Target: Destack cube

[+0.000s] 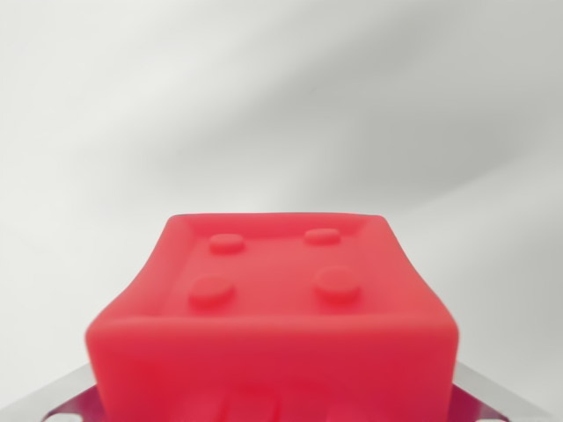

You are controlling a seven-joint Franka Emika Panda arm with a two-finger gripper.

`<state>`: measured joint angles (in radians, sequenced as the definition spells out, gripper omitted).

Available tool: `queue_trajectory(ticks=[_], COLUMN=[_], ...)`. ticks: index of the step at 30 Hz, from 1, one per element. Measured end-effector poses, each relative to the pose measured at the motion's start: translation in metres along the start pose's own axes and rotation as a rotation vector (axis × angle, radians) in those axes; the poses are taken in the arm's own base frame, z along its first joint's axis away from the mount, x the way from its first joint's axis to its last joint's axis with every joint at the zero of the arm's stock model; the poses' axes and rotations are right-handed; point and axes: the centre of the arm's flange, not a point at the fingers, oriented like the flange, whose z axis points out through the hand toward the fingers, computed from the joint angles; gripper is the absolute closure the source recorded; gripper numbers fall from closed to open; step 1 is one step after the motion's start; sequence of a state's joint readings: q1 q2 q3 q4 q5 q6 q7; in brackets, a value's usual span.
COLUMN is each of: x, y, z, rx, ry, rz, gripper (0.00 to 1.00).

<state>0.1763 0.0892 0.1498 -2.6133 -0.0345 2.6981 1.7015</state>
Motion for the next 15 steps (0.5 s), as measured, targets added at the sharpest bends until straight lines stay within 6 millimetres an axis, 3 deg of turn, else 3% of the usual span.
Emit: queue_trajectory(ticks=[15], x=[0.03], y=[-0.005], z=[0.005], rx=[0.0], ry=[-0.001], rz=[-0.047], gripper=[1.0])
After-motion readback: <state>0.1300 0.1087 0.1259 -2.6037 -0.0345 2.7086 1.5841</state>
